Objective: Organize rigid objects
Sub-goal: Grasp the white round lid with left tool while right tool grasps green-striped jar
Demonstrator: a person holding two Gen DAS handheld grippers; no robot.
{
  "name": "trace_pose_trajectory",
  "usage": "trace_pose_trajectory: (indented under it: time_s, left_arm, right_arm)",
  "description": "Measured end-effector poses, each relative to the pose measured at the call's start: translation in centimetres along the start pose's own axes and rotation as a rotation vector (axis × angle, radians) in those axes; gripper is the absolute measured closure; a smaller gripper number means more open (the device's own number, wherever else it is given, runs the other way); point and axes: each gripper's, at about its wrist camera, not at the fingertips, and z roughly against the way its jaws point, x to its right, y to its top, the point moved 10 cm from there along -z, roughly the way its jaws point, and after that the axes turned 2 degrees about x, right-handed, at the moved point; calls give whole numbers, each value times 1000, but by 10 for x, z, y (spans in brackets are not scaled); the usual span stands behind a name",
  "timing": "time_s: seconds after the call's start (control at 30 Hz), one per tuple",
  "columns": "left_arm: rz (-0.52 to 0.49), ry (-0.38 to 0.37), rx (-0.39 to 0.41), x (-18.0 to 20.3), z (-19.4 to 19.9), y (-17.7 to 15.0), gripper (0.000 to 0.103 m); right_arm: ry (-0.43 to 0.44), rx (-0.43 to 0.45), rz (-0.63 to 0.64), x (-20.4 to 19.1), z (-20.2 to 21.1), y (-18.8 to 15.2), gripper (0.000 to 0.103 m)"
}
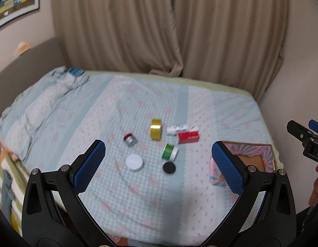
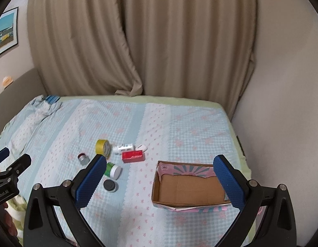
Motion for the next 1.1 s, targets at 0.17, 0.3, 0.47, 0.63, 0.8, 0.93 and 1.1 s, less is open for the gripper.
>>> trace_pose_trajectory:
  time_s: [0.17,0.3,0.47,0.63,0.8,0.93,1.1]
  left_arm:
    - [42,48,-72,-31,-28,-29,1]
    - [89,60,-157,-59,-68,-60,1]
    - [114,82,-236,-87,-122,-91,1]
    - [110,86,-312,-105,-179,-114,1]
    - [56,79,-384,-111,-239,-136,1]
    - [42,57,-458,-112,-290,-160,1]
    - [1,46,-500,-109,-337,-183,1]
  right_arm:
    - [79,-73,15,-26,-36,-12,0]
    - [119,-140,37,-56,-71,-25,0]
    - [160,-232,60,-99,-120,-40,0]
    - [180,-344,51,-138,-178,-57,0]
    - [173,-463,7,-167,-243,-79,0]
    - [146,-546,-21,-182,-287,-96,0]
    - [110,-638,-75,-193,-338,-122,0]
